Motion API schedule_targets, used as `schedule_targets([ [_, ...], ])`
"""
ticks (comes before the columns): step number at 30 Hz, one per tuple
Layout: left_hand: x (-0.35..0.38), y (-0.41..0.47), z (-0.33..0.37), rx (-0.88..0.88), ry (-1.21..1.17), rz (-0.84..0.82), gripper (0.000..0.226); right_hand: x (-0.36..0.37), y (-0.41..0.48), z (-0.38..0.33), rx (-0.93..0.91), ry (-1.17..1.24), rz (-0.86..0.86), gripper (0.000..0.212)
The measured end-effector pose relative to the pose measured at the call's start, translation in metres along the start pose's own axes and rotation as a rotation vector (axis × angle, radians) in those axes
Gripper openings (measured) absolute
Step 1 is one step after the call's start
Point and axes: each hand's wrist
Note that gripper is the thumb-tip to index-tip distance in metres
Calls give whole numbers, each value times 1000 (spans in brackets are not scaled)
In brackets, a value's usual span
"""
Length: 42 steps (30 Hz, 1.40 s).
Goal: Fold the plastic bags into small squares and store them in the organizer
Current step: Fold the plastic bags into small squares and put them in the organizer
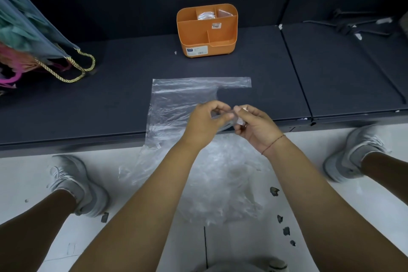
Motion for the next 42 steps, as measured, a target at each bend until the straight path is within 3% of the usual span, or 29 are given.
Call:
schedule_targets([
  [5,-14,3,-2,-58,22,-7,13,-1,3,-2,65,-60,-45,21],
  [10,-28,7,-2,-34,31,36,18,-11,5,-2,4,-160,-98,17],
  [13,-32,9,-1,8,92,54,18,-7,8,-2,-59,-252,0,10],
  [16,-32,9,-3,33,133,87,16,0,13,-2,-131,-328,120,22],
  [20,-30,6,-5,24,135,121,22,5,18,1,-234,-246,311,29],
  [23,-24,3,-6,27,146,143,26,7,16,4,-242,-168,274,25],
  [26,-17,0,-7,22,130,157,27,7,13,6,-211,-289,200,33],
  [29,-14,0,-7,43,111,177,27,9,12,5,-243,-376,266,19],
  [32,-12,0,-7,52,120,180,28,11,15,3,-236,-297,360,25],
  [39,-6,2,-11,33,137,197,23,18,7,-2,-137,57,124,19],
  [42,-2,2,-14,63,149,170,9,21,8,0,-122,28,96,12],
])
Point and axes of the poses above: each hand's wrist, its own y-axis towards the middle knuckle, its own x-axis out of the palm, z = x × y, and after that the axes turned 1 degree about z, right-handed
